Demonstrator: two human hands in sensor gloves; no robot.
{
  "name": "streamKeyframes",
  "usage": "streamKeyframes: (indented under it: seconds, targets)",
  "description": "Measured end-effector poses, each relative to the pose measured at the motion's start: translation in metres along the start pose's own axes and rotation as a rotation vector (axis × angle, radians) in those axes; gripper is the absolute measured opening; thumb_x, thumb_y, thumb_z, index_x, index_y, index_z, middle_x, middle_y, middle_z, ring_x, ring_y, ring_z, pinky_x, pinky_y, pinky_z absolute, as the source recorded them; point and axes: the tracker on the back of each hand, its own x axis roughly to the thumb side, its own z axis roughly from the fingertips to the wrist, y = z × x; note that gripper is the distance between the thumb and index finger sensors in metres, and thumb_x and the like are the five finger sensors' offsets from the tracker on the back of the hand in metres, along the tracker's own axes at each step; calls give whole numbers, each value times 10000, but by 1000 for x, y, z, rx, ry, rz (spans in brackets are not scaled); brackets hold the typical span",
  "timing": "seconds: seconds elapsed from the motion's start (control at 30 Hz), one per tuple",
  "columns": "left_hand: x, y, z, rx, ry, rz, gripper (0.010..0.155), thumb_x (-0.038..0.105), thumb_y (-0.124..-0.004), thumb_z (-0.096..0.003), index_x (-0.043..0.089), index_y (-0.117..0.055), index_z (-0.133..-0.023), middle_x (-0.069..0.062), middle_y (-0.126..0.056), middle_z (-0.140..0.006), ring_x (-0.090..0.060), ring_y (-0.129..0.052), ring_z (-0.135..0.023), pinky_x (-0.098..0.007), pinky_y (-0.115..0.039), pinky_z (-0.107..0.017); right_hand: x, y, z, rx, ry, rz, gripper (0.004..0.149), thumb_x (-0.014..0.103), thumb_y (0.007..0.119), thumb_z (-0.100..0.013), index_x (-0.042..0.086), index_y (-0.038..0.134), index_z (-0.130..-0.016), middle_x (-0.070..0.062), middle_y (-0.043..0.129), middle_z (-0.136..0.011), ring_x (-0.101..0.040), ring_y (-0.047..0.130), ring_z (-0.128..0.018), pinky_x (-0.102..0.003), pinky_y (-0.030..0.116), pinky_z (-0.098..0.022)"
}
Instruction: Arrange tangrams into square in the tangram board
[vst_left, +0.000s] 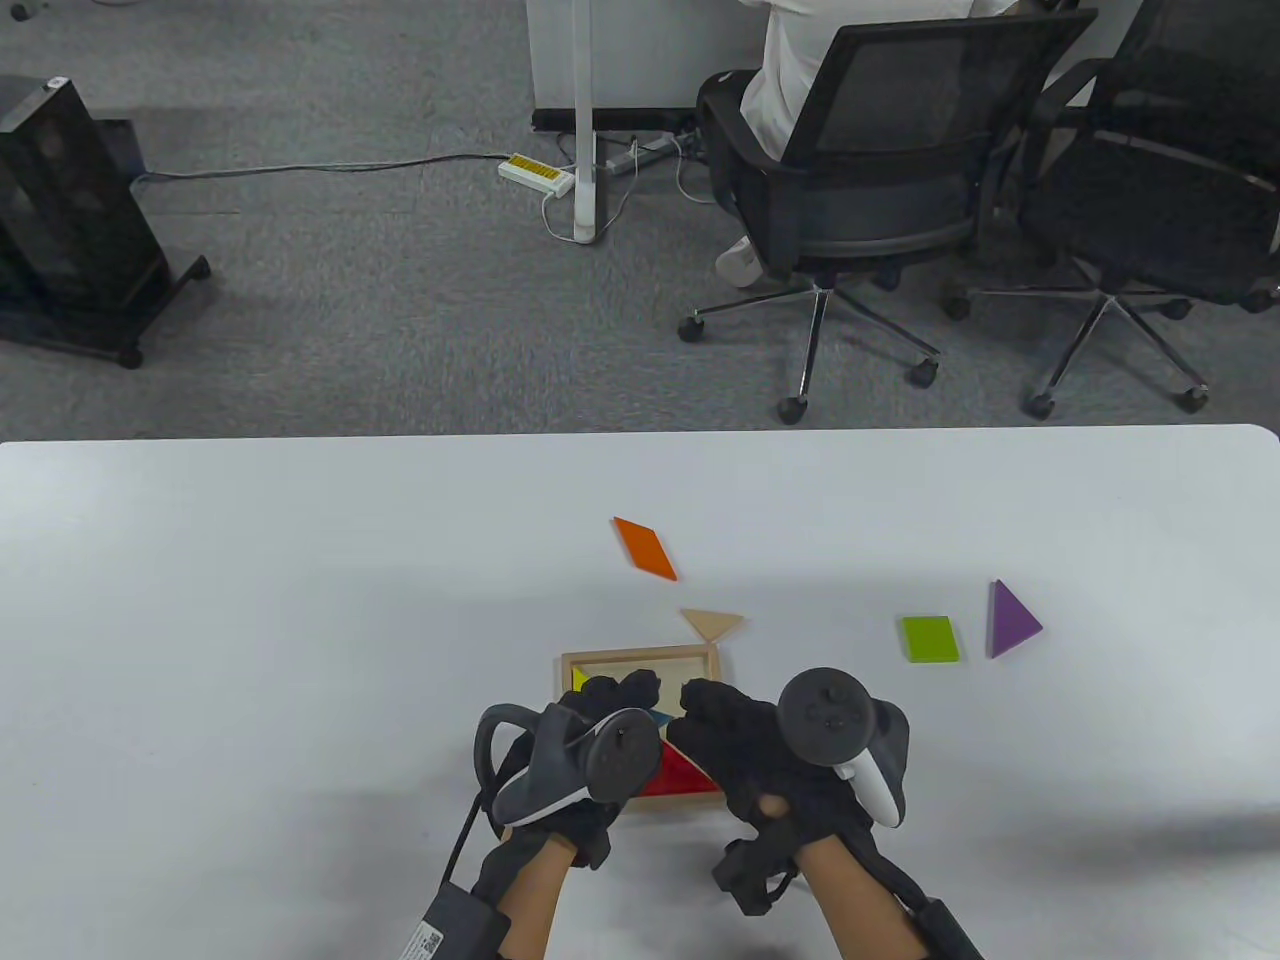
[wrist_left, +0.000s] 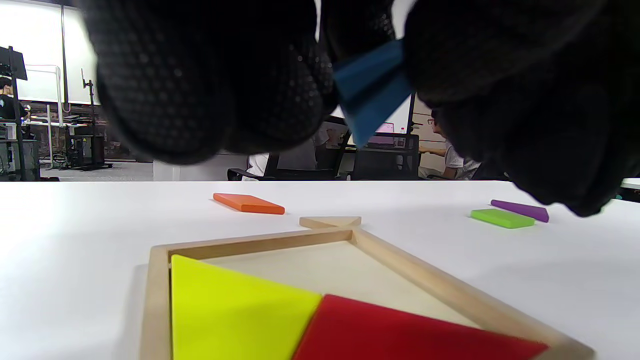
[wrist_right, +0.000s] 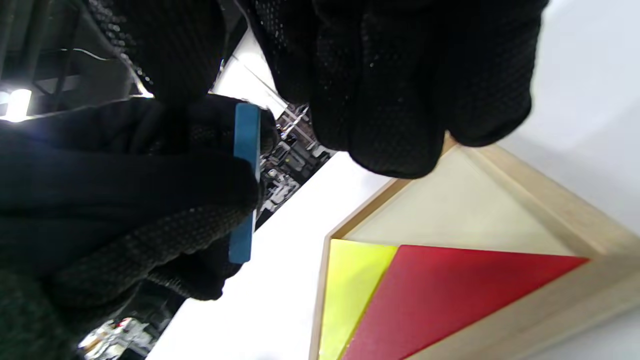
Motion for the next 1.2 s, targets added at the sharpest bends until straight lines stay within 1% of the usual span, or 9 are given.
streamKeyframes:
  seconds: [0.13,0.27,0.4,0.53,0.7,0.83,0.97,1.07,1.2]
  targets:
    - [7,-5,3,-6,-8,-35,629,461,-843,-470,149,-751,-1008,-195,-985,-773,-300,-1093,-463,-396,-1001,-328,1,6,1,24,10,2,648,450,847,-456,-1,802,-919,-195,941,-816,-371,1048,-573,-557,868,-503]
    - [11,-7,4,7,-17,-41,630,466,-842,-470,144,-754,-1004,-193,-989,-763,-296,-1095,-455,-392,-1003,-321,2,10,1,23,19,44,589,415,853,-463,1,837,-881,-173,978,-761,-342,1070,-516,-539,889,-469]
    - [17,-9,6,22,-32,-66,638,477,-836,-472,129,-759,-1000,-183,-997,-749,-284,-1099,-441,-383,-1007,-310,-2,11,0,25,49,16,521,367,853,-473,10,861,-852,-161,997,-723,-324,1077,-483,-530,896,-453]
    - [20,-10,6,27,-41,-91,645,492,-831,-470,117,-765,-990,-170,-1003,-738,-272,-1103,-431,-373,-1011,-301,-4,11,-1,29,51,12,492,338,855,-478,8,868,-844,-165,999,-710,-313,1079,-473,-523,900,-449]
    - [18,-7,7,32,-14,-56,655,510,-837,-468,108,-758,-978,-150,-1002,-735,-261,-1104,-430,-362,-1012,-299,-3,8,-2,1,13,8,473,307,870,-475,3,875,-838,-174,1008,-703,-301,1097,-470,-511,919,-443]
    - [13,-3,6,26,9,-14,624,494,-847,-469,114,-775,-959,-128,-1012,-724,-252,-1112,-421,-353,-1017,-292,0,7,-6,-2,-17,14,463,286,873,-477,0,875,-841,-180,1006,-717,-317,1102,-492,-516,921,-451]
    - [1,2,6,-17,36,114,601,467,-831,-488,106,-775,-965,-141,-1013,-734,-275,-1111,-426,-364,-1013,-295,13,4,-11,33,-80,122,455,268,851,-489,15,857,-868,-189,981,-774,-353,1084,-557,-538,900,-490]
    - [-4,7,7,-30,55,137,615,463,-806,-502,104,-739,-998,-162,-983,-787,-289,-1099,-453,-375,-1002,-314,20,1,-14,50,-110,132,450,256,850,-489,14,860,-868,-193,980,-778,-360,1083,-561,-544,897,-493]
    - [-13,13,10,-18,85,170,630,479,-775,-512,98,-724,-1011,-181,-962,-817,-309,-1089,-479,-390,-993,-333,29,-2,-21,78,-164,248,444,250,848,-486,11,869,-859,-195,989,-762,-351,1088,-542,-542,901,-485]
